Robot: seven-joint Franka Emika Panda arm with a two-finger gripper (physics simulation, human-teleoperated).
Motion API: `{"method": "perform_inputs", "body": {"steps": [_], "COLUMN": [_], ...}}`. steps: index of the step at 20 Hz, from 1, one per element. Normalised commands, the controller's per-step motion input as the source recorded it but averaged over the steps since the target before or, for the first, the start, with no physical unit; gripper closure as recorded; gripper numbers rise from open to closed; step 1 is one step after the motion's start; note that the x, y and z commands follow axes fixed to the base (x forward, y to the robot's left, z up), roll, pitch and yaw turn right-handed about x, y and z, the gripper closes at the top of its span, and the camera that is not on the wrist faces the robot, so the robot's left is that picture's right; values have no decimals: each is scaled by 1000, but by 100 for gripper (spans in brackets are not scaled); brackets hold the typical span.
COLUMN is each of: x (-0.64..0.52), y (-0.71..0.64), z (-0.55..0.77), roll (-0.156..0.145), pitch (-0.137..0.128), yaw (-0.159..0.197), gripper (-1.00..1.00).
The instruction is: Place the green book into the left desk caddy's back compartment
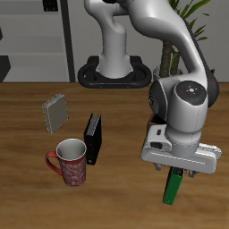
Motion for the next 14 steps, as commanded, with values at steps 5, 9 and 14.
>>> {"method": "perform_inputs", "body": {"steps": [5, 9, 14], "x": [14, -2, -33], "y": [-64, 10, 36], "z": [-161, -34, 169], "roll": [5, 7, 10], "pitch": [12, 7, -21], "yaw": [-6, -1, -1], "gripper": [100, 100, 100]}}
